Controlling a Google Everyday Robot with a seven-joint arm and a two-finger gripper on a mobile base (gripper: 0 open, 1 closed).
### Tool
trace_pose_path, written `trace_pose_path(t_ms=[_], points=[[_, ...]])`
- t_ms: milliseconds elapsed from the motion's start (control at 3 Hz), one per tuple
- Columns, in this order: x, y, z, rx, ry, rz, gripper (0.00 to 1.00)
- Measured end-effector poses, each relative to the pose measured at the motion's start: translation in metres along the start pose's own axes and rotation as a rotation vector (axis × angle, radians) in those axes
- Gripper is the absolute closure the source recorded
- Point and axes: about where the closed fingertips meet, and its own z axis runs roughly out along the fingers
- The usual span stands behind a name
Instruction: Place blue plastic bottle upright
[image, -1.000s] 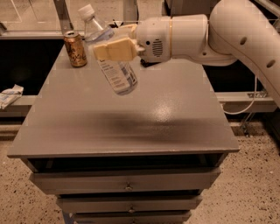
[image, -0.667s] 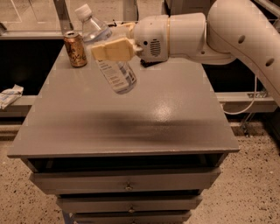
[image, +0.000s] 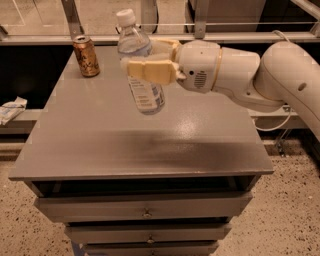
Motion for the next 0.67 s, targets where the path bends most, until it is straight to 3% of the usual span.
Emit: trace_pose_path(t_ms=[667], points=[[0.0, -0.004, -0.047, -0.009, -0.004, -0.11, 1.0]])
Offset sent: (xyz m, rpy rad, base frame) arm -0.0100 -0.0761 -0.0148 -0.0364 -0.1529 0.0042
